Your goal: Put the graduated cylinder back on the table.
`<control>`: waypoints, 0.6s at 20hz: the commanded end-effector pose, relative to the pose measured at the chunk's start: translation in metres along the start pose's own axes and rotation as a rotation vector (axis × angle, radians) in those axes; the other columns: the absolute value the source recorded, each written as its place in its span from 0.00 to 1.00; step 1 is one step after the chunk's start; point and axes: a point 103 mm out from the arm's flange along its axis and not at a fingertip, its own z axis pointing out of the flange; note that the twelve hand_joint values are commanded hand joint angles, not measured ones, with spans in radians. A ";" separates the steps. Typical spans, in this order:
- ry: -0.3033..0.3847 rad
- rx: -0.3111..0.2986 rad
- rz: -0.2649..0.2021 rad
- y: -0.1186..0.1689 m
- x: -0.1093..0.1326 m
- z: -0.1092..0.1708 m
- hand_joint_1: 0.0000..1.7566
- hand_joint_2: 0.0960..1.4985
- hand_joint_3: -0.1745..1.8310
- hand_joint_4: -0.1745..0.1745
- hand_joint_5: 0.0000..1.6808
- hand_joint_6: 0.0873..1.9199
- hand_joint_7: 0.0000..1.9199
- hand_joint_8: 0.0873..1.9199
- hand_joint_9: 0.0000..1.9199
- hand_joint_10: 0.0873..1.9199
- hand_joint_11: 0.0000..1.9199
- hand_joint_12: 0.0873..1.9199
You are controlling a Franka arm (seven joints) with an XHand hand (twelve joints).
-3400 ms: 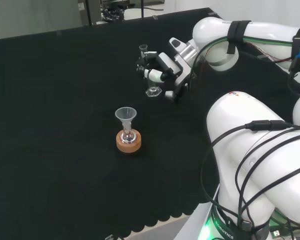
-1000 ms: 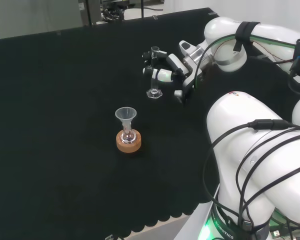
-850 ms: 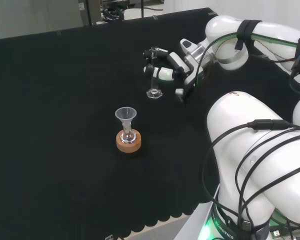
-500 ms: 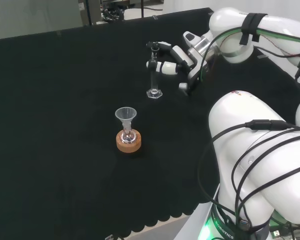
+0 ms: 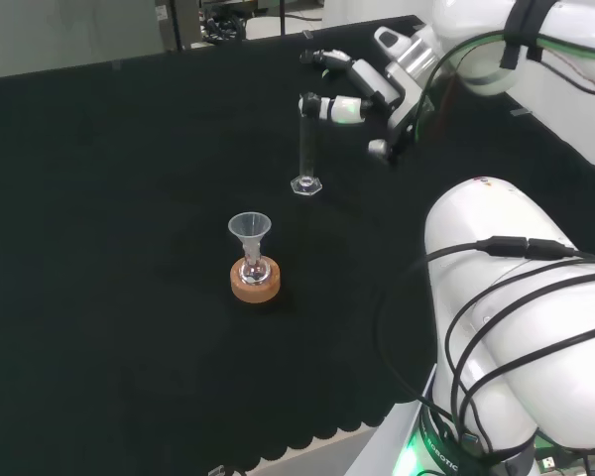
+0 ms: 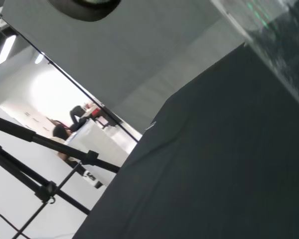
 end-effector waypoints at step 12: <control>-0.571 0.145 0.122 -0.080 0.192 -0.091 0.42 0.58 0.00 0.30 0.07 0.00 0.00 0.12 0.02 0.40 0.00 0.72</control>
